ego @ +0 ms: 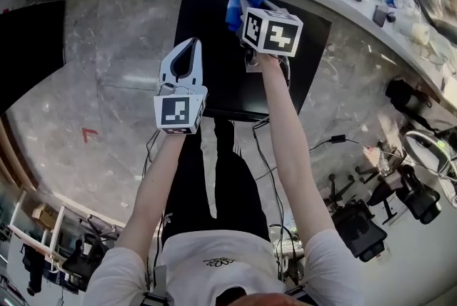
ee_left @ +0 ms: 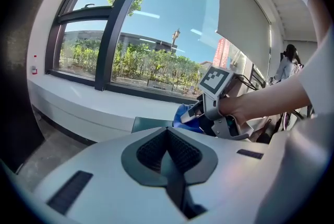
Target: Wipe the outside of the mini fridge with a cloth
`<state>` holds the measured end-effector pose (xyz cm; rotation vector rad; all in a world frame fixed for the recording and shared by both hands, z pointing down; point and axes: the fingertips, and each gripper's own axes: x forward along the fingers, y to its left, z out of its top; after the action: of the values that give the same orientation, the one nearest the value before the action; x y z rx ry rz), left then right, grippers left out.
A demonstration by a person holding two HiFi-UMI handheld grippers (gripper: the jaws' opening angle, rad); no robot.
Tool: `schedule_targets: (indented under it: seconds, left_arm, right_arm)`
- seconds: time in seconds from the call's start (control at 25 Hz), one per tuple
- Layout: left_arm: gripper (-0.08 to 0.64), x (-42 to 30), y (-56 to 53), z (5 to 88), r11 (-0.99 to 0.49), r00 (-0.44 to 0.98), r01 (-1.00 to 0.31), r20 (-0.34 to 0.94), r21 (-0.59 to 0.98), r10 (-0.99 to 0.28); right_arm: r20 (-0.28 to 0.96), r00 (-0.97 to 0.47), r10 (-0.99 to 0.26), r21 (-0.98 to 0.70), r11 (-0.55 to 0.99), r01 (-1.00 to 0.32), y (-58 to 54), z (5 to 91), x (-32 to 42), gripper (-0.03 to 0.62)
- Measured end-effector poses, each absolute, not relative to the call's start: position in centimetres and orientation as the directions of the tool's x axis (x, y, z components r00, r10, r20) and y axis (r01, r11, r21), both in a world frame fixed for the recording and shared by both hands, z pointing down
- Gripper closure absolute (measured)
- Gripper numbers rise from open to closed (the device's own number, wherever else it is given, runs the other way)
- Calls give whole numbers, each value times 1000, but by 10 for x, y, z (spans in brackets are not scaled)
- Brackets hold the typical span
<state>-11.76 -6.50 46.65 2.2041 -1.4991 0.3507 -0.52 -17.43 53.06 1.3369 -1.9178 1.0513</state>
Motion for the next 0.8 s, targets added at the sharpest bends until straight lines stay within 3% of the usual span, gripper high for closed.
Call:
schedule_targets:
  seconds: [0.8]
  left_arm:
    - [555, -20, -57, 475, -389, 435, -900, 457, 197, -776]
  right_arm:
    - [832, -127, -540, -87, 100, -991, -143, 534, 204, 511]
